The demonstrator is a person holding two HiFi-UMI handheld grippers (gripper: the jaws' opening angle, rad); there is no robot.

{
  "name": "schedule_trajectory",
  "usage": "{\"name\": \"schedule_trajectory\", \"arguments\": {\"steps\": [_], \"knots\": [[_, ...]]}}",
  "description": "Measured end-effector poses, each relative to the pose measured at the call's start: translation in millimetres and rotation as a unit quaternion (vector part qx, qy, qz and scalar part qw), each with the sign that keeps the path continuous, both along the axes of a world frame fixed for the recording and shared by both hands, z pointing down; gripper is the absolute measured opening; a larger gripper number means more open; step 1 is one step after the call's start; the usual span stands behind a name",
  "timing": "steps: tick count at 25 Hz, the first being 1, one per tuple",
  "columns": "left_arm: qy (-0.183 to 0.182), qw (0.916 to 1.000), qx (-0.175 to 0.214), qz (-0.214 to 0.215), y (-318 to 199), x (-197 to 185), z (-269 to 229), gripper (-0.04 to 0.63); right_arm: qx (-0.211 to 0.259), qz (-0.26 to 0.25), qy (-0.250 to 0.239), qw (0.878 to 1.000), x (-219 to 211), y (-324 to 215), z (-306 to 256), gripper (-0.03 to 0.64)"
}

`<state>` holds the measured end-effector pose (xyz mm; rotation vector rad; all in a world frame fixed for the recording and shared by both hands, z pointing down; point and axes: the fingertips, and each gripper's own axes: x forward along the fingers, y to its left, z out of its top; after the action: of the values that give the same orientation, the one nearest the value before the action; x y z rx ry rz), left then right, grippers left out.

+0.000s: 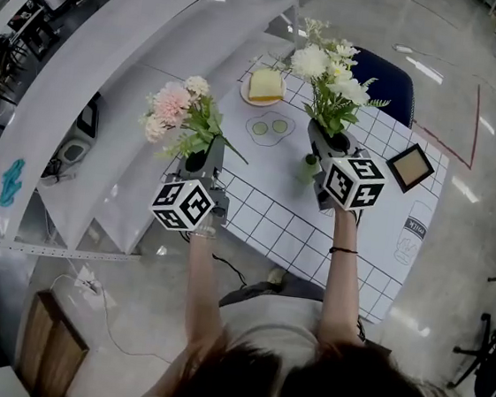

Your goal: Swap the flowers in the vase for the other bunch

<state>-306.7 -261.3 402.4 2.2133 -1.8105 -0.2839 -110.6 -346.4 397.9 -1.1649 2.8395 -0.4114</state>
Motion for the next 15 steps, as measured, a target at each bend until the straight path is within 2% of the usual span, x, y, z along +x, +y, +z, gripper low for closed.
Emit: {"name": "schedule_trajectory", "arguments": {"steps": [15], "knots": [[0.003,0.9999,-0.005,0.016,-4,7,10,0.054,-0.011,0.002,0.019,1.000,0,4,28,0.051]]}}
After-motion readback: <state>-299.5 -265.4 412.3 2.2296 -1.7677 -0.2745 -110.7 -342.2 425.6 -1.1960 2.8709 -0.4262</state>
